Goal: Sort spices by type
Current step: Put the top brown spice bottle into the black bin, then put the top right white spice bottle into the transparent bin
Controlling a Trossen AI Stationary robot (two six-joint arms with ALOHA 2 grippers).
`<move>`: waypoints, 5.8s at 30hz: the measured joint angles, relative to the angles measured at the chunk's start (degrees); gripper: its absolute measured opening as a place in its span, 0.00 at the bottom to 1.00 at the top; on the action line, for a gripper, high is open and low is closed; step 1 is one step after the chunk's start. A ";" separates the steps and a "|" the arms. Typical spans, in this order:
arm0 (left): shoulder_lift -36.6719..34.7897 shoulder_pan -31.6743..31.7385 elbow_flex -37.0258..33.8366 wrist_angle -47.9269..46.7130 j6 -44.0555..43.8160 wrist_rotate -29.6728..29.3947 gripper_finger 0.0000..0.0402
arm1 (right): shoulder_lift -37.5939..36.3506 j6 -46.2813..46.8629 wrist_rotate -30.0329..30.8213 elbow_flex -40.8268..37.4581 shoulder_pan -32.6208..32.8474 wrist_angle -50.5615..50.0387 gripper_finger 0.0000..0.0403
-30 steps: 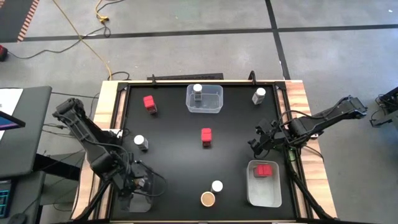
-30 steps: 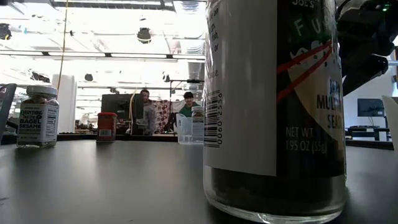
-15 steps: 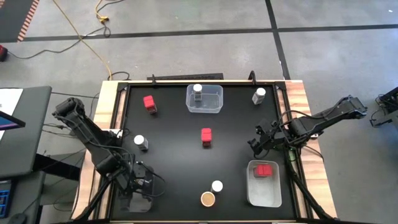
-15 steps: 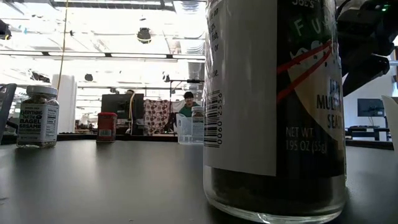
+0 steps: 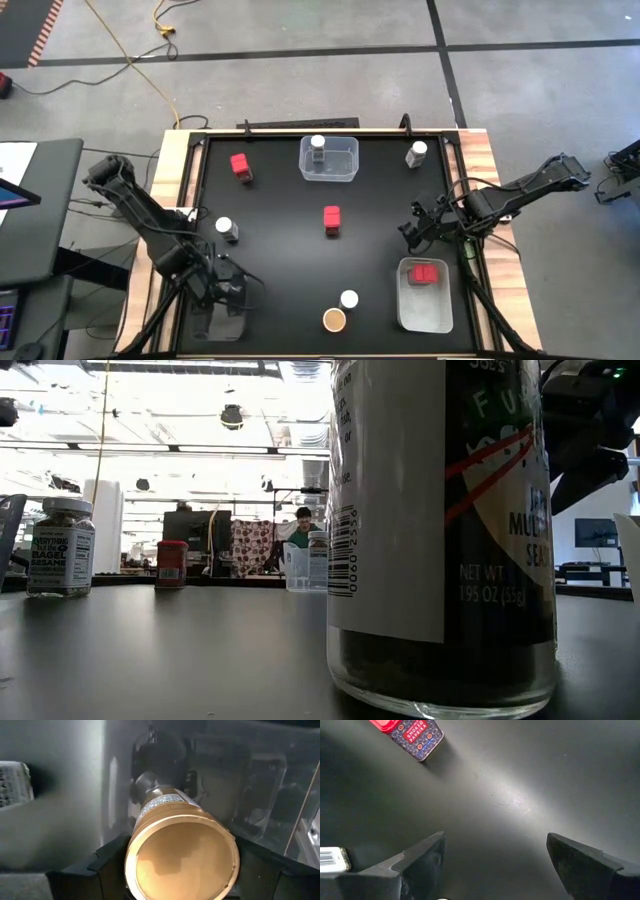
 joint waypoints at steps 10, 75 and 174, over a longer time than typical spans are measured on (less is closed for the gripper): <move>-3.68 1.22 -3.60 2.37 -1.68 -0.24 0.68 | 0.00 0.00 0.02 0.00 0.00 -0.02 0.92; -4.04 1.20 -4.90 3.39 -3.78 1.35 0.81 | 0.00 0.42 0.07 0.00 0.00 -0.32 0.92; -4.13 5.78 16.13 -20.10 23.74 -3.30 0.83 | -0.02 8.50 0.29 0.00 -0.02 -0.05 0.92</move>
